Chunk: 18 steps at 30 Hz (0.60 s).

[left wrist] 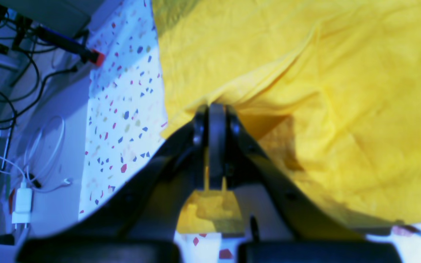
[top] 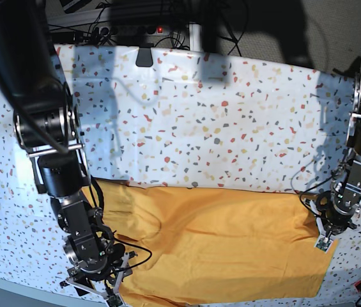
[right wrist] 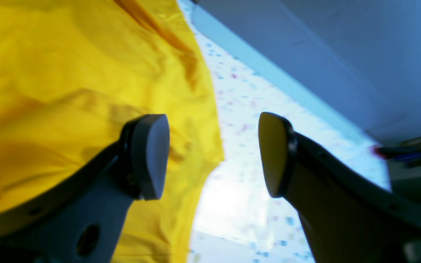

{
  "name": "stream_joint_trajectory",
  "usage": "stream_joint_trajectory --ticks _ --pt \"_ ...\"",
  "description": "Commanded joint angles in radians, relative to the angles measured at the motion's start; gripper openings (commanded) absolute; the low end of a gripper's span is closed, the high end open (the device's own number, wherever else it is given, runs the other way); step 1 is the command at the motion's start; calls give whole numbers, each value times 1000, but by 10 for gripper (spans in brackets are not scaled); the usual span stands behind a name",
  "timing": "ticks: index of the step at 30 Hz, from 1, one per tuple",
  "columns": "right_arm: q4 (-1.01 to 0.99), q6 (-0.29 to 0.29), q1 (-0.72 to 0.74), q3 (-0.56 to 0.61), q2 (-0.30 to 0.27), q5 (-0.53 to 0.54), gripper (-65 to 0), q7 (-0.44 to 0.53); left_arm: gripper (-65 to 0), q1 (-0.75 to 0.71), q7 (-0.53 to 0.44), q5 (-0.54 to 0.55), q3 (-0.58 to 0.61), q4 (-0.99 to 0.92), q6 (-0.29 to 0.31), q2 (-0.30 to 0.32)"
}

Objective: Fold the T-shirt properly
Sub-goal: 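Pull the grasped shirt edges away from the robot with both grippers, then release the shirt and reposition both grippers on its edge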

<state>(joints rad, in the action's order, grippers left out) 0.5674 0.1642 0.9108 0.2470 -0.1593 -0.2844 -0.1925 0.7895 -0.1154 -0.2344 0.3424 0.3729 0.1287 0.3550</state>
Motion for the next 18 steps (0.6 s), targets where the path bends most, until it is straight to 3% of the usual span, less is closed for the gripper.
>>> stream_joint_trajectory --ticks 1,4,5,7,8,13,15,18 --pt "14 -16 46 -5 -3 10 -270 13 -650 39 -41 -9 -5 12 -47 16" --pt "14 -15 47 -5 -4 35 -270 -16 -650 43 -81 -37 -5 12 -142 20" --pt "14 -15 46 -5 -3 35 -270 -19 -625 45 -81 -37 -5 12 -148 23" --pt "14 -15 44 -5 -3 35 -270 -20 -500 48 -84 -37 -5 12 -148 28" --pt "14 -15 43 -5 -3 35 -270 -22 -468 47 -89 -37 -5 12 -148 28" --pt "14 -15 27 -5 2 48 -270 -29 -462 47 -95 -22 -5 12 -148 28" --pt "14 -14 13 -5 2 112 -270 -37 -463 47 -100 56 -5 12 -134 27" --pt "14 -11 -25 -5 0 158 -270 -39 -463 47 -94 208 -5 12 -43 27"
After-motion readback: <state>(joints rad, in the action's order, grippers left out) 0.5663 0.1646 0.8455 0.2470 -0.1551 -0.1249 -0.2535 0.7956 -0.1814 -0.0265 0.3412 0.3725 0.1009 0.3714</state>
